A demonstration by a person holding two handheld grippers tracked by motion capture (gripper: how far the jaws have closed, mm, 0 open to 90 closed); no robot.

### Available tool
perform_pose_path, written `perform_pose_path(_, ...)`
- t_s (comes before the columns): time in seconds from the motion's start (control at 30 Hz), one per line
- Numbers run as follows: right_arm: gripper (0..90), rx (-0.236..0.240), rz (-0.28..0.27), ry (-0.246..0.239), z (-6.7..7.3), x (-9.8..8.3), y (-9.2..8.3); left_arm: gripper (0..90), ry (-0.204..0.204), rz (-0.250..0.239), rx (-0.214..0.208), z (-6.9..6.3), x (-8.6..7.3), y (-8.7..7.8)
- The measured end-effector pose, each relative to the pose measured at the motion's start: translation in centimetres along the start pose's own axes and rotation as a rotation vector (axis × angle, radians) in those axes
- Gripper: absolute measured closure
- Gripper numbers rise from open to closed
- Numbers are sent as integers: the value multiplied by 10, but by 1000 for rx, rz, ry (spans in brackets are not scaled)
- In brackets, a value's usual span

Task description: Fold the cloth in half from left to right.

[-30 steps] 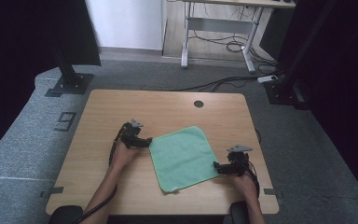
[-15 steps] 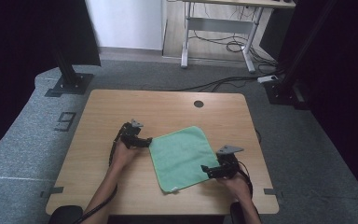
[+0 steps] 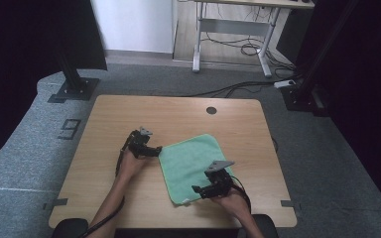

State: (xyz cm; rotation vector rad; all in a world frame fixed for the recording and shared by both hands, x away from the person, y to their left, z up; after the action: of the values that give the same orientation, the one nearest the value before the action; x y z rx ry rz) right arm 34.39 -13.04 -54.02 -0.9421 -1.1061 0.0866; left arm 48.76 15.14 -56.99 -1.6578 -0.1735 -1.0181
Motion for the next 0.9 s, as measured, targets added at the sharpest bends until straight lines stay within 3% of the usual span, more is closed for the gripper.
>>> perform_pose_path(0.03,242,19,15,-13,9,2,6,124,-1,0,0,0,0,0)
perform_pose_path(0.33,344,106,31,-70,36,9,17,126,-4,-1,3,0,0,0)
perform_pose_path(0.43,388,159,46,-95,51,11,24,141,-3,-3,-1,-1,0,-1)
perform_pose_path(0.67,477,210,87,-139,70,12,33,159,-1,-6,-3,-2,-1,-1)
perform_pose_path(0.73,519,221,94,-146,73,12,35,176,5,-7,-5,-2,-1,-2)
perform_pose_path(0.83,677,219,121,-166,78,11,39,247,23,-22,-25,-4,-1,-3)
perform_pose_path(0.87,677,219,121,-166,78,11,39,279,23,-22,-25,-4,-1,-3)
perform_pose_path(0.9,780,200,130,-177,79,10,41,328,40,-31,-40,-6,-1,-4)
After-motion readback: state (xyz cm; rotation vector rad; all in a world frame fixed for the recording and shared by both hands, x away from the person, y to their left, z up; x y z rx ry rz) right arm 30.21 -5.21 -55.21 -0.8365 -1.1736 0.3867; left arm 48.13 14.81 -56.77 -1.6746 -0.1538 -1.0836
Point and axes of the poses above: each handheld gripper's, and its own axes: y roughly forward along the jaws, x roughly out of its top, z roughly to its left, the point moved 3 cm from there along y, roughly forward along the jaws, and after that the axes turned 1 degree about x, right-handed, at the moved point
